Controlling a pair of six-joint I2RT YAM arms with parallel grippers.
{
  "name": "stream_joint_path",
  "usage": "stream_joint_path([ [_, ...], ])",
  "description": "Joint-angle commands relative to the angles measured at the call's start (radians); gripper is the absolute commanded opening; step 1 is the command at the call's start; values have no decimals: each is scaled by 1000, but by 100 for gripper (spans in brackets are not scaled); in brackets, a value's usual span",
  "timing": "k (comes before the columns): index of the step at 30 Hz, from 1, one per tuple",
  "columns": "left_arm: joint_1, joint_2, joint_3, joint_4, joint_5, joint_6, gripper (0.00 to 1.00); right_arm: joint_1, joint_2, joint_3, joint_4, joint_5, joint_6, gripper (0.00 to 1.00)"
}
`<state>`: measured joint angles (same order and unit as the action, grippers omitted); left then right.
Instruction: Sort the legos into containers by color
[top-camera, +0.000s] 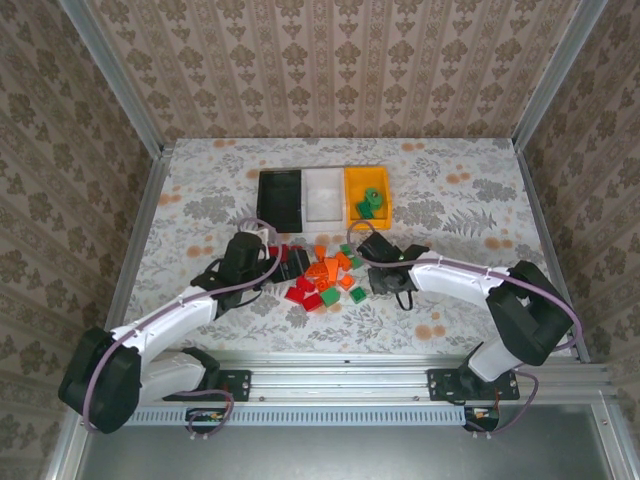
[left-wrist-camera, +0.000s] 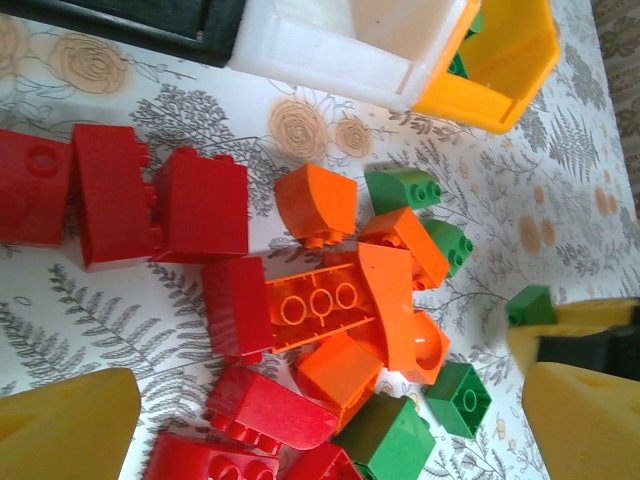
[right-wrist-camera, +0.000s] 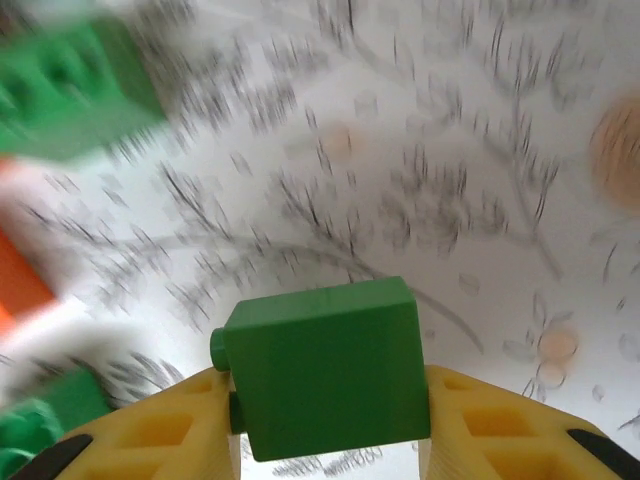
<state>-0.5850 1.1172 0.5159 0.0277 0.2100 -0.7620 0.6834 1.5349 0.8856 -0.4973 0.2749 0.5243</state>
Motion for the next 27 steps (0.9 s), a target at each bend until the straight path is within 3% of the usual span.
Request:
stream_joint_path([
  [1,39,-5,22,-75,-30,23,100,-42,-5,141,28,72,-65,37],
  [8,181,16,-13,-78,28,-62,100,-195,305,493,54,-14,-156,37],
  [15,271,-34,-86,-113,41,-91,100,-273,539,809,-79,-166,-175,41],
  [20,285,-69,-104,-135,34,-70,100,-276,527,840,-92,-163,-182,54],
  [27,286,-59,-78,-145,58,-50,100,-241,361,722,-74,-102,-179,59],
])
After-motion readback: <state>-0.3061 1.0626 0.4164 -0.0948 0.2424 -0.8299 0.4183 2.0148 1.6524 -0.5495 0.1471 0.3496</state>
